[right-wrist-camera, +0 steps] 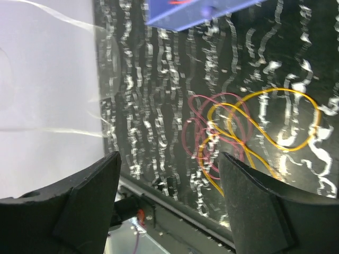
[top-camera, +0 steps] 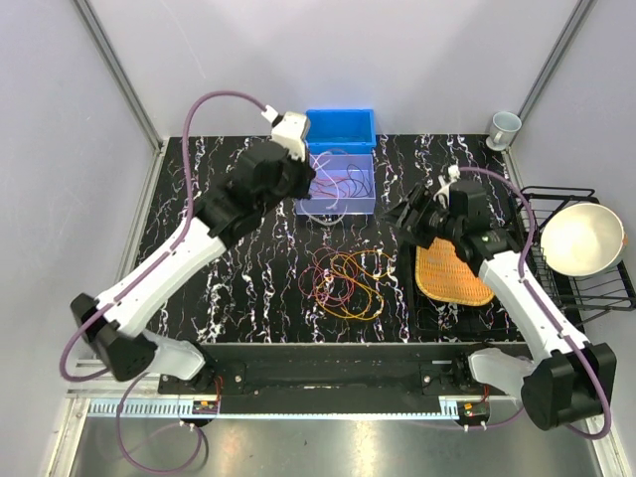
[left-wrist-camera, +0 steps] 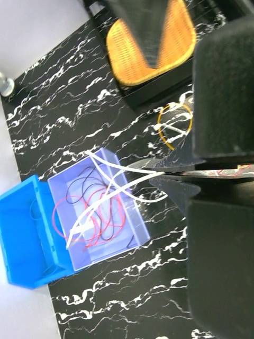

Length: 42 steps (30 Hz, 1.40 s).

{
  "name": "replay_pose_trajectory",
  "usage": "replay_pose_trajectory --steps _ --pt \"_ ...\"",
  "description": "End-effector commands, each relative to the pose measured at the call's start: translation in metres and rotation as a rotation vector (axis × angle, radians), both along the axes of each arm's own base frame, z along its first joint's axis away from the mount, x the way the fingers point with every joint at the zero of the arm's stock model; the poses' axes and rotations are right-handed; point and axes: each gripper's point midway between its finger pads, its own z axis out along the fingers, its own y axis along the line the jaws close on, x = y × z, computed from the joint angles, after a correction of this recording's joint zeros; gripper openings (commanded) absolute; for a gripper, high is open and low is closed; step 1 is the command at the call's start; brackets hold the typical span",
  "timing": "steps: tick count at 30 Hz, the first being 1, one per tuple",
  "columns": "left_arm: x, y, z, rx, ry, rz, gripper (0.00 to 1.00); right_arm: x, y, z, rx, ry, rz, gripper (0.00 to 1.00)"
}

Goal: Untangle the cables

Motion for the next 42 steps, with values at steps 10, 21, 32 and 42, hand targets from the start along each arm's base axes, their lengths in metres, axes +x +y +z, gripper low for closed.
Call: replay_pose_trajectory --steps 10,21,32,42 --pt "0.125 -0.038 0.052 -0.108 -0.084 -0.045 0.00 0.000 0.005 -0.050 0.041 -0.163 0.032 0.79" --pt "0.239 -0.036 0.020 -0.281 -0.081 -0.064 0.00 -0.008 0.017 -0.090 0.075 -0.196 0.099 0.78" --pt "0.306 -0.028 -0.005 -0.528 -0.154 -0.104 0.00 -0.002 0.026 -0.106 0.086 -0.156 0.138 0.77" --pt "0.341 -0.033 -0.042 -0.663 -0.154 -0.045 0.00 -0.001 0.028 -0.106 0.096 -0.164 0.146 0.77"
